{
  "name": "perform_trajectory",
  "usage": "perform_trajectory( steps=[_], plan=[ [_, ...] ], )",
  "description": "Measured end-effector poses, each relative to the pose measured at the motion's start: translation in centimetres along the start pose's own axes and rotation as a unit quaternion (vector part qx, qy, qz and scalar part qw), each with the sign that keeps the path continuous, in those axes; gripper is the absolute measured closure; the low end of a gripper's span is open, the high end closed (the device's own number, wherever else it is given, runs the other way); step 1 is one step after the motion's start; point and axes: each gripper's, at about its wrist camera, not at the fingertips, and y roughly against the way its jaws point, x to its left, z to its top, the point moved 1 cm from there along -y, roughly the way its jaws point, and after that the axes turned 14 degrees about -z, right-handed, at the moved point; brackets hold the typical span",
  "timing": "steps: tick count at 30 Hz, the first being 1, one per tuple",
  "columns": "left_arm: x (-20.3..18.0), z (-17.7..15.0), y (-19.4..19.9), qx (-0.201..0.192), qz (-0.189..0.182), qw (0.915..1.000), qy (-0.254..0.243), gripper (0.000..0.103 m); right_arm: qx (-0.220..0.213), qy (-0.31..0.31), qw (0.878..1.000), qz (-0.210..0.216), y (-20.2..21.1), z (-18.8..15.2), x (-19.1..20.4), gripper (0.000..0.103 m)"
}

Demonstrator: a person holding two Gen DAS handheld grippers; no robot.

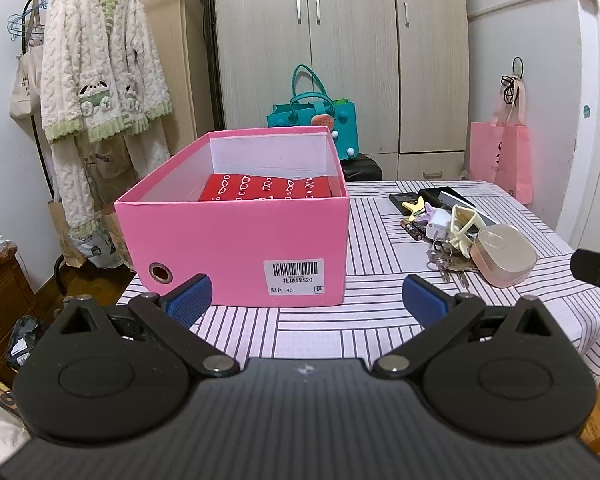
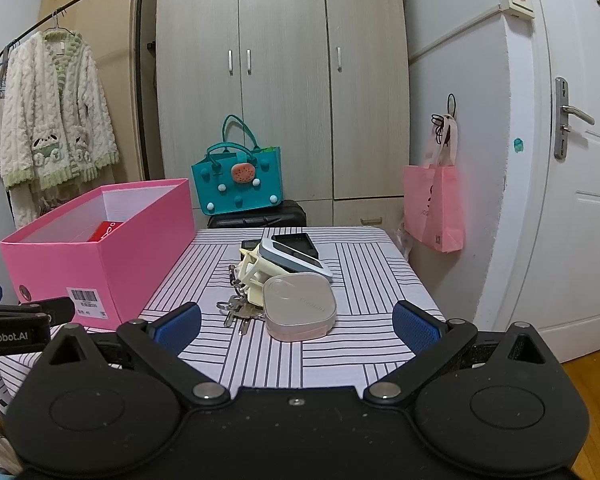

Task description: Organize rigid objects

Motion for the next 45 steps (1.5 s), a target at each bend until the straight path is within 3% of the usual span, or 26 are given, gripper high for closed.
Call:
perform_trajectory(
  steps=[21,29,35,39,45],
  plan=[
    [0.6,0.0,-0.4,0.007,-0.01,0.9998,0.013,0.0,0.001,0.004,1.0,0.006,-0.4,-0.2,0.2,0.0],
    [1.1,0.7,-0.7,0.003,-0.024,0.9995,0.021,0.002,-0.02,-0.007,0.999,0.036,-1.1,-0.3,0.0,0.0],
    [2.4,1.9,-1.3,-0.002,-0.049,0.9982,0.035,0.002,0.004,-0.02,0.998,0.051,-3.5,0.1,-0.2,0.003],
    [3.8,4.0,-1.3,-0.004,-0.046,0.9989,0.011,0.002,0.018,-0.012,0.998,0.064,-5.2,0.9,-0.1,0.003],
    [8.0,7.4,-3.6,0.046,-0.025,0.9981,-0.032,0.004,0.08,-0.016,0.995,0.056,-9.8,-0.6,-0.2,0.01]
  ],
)
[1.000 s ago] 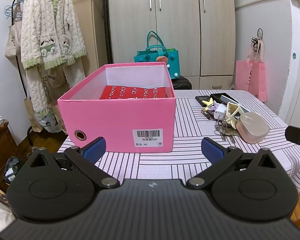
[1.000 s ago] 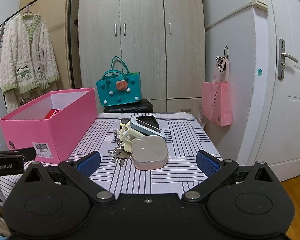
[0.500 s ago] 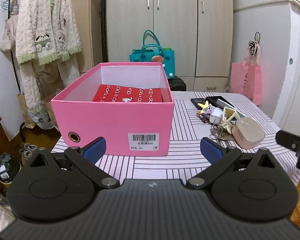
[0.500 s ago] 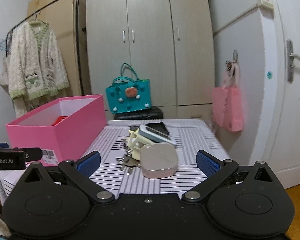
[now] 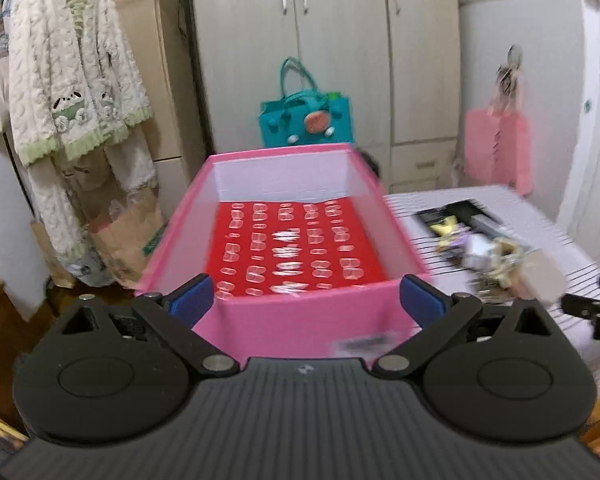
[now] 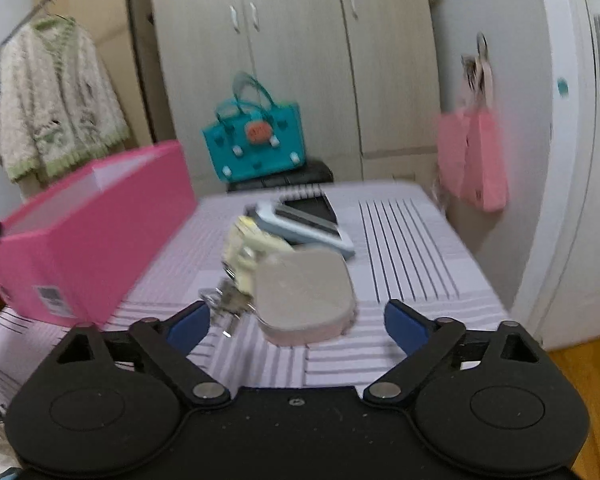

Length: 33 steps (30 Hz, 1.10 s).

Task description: Organize rigid objects

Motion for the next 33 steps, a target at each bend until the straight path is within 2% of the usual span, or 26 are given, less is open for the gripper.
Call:
perform_trajectory(
  steps=[4,7,11,13,17,20,22,27,29,31,33],
  plan=[
    [2.7,2.0,-1.2,0.023,0.031,0.9987,-0.034,0.005,0.027,0.002,1.0,-0.007,-2.1,-1.0,0.3,0.011],
    [4.7,3.8,-2.0,0.042,0.036,0.9973,-0.048,0.005,0.027,0.014,0.999,-0.019,-3.1,-1.1,0.6,0.011],
    [6.7,5.7,-3.6,0.047,0.08,0.9918,-0.088,0.006,0.026,0.019,0.999,-0.019,-4.4,-1.2,0.7,0.012],
    [7.7,6.4,-4.7,0.058,0.084,0.9904,-0.093,0.006,0.019,0.027,0.999,-0.026,-4.7,-1.1,1.3,0.012],
    [9.9,7.0,-7.7,0.092,0.073,0.9899,-0.079,0.006,0.004,0.04,0.998,-0.052,-5.4,-1.1,2.4,0.017],
    [10.7,7.4,-9.2,0.112,0.065,0.987,-0.095,0.006,0.011,0.06,0.997,-0.037,-5.5,-0.4,2.5,0.025],
    [11.0,7.4,-9.9,0.125,0.058,0.9854,-0.1,0.006,0.028,0.048,0.998,-0.033,-5.7,0.2,2.1,0.025],
    [12.6,7.3,-11.3,0.167,0.022,0.9843,-0.053,0.006,0.031,0.027,0.998,-0.052,-5.3,1.0,1.3,0.025],
    [12.8,7.2,-11.6,0.176,0.02,0.9829,-0.051,0.014,0.037,0.013,0.998,-0.054,-5.3,1.3,0.9,0.025],
    [12.8,7.0,-11.7,0.183,0.015,0.9816,-0.051,0.037,0.04,0.003,0.998,-0.056,-5.2,1.6,0.8,0.025],
    [12.8,6.6,-11.9,0.191,0.02,0.9799,-0.054,0.053,0.038,0.001,0.998,-0.051,-5.0,1.9,0.9,0.025]
  ],
)
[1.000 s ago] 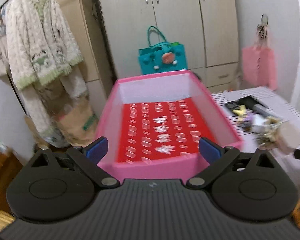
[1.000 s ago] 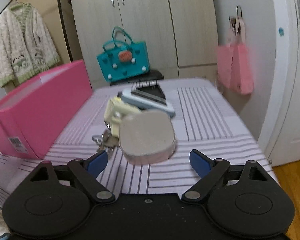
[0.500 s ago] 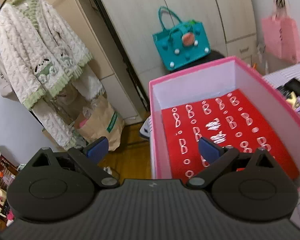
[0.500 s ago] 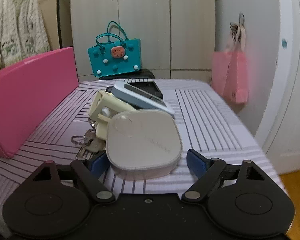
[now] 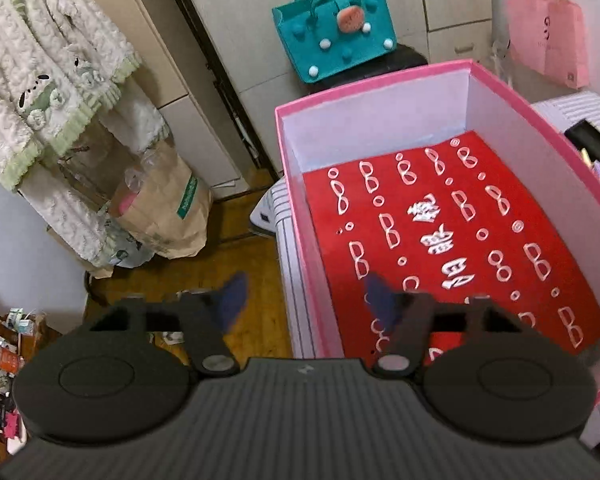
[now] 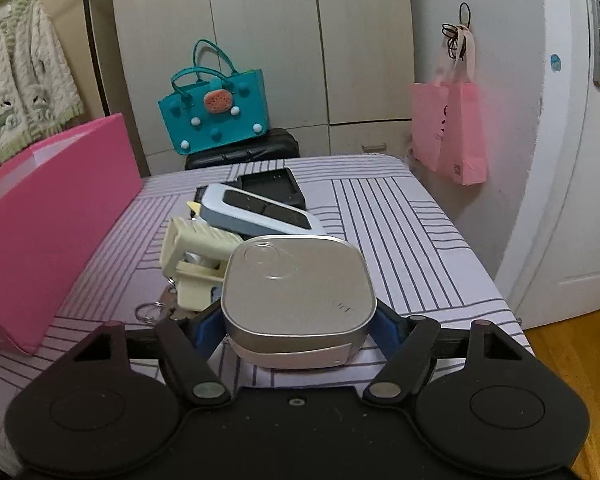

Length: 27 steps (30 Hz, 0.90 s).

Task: Organize rigid objects
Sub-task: 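Carry the beige case into the pink box and open the right gripper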

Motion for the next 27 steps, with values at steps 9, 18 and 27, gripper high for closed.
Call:
perform_trajectory(
  steps=[9,18,27],
  plan=[
    [0.4,-1.0,-0.7,0.019,-0.03,0.999,0.029,0.097,-0.02,0.012,0.999,0.035,2.0,1.8,0.7,0.025],
    [-1.1,-1.6,0.4,0.022,-0.038,0.999,0.003,0.096,-0.043,0.056,0.989,0.129,5.0,6.0,3.2,0.025],
    [-1.7,-2.0,1.3,0.039,-0.072,0.9966,0.002,0.095,-0.023,0.113,0.96,0.257,7.1,10.7,8.3,0.025]
  ],
)
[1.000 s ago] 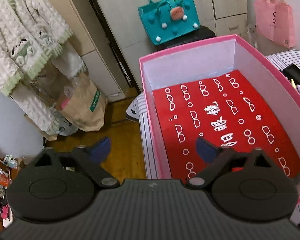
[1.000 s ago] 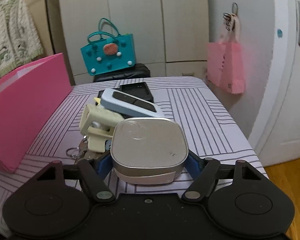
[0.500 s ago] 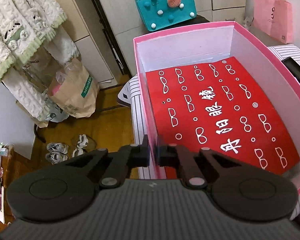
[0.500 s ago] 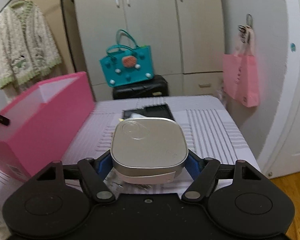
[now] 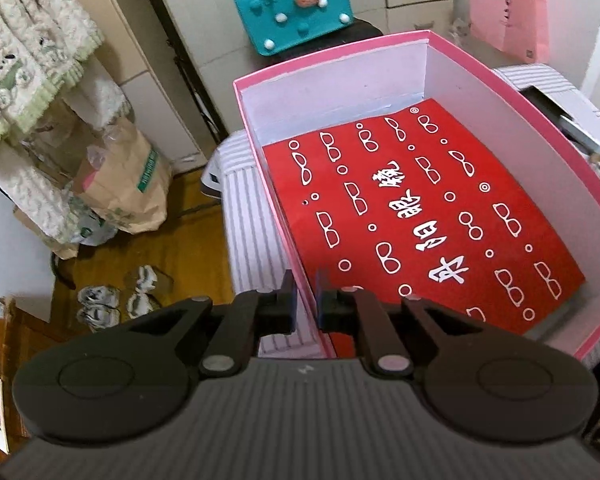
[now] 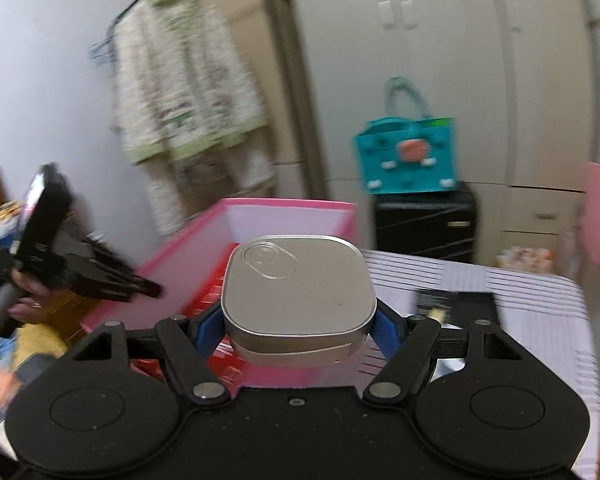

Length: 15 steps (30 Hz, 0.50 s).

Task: Organize rigid objects
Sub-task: 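Carry the beige case into the pink box and open the right gripper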

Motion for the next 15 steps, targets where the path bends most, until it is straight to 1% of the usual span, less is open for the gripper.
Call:
perform_trajectory(
  steps=[3,7,10,13,15],
  plan=[
    [0.4,0.2,-0.1,0.014,-0.01,0.9998,0.008,0.095,0.043,0.009,0.998,0.046,-2.0,1.4,1.9,0.025],
    [1.7,0.8,-0.4,0.029,-0.02,0.9991,0.022,0.095,0.124,0.023,0.988,0.094,-6.1,3.0,4.8,0.025],
    [1.9,0.7,-0.3,0.03,-0.028,0.9986,0.033,0.095,0.172,0.031,0.979,0.107,-9.5,4.1,6.9,0.025],
    [2.2,0.4,-0.2,0.021,-0.037,0.9979,0.05,0.095,0.216,0.032,0.971,0.102,-12.9,4.9,8.4,0.025],
    [2.7,0.2,-0.1,0.014,-0.047,0.9966,0.067,0.095,0.234,0.035,0.967,0.091,-15.0,5.3,9.4,0.025]
  ],
)
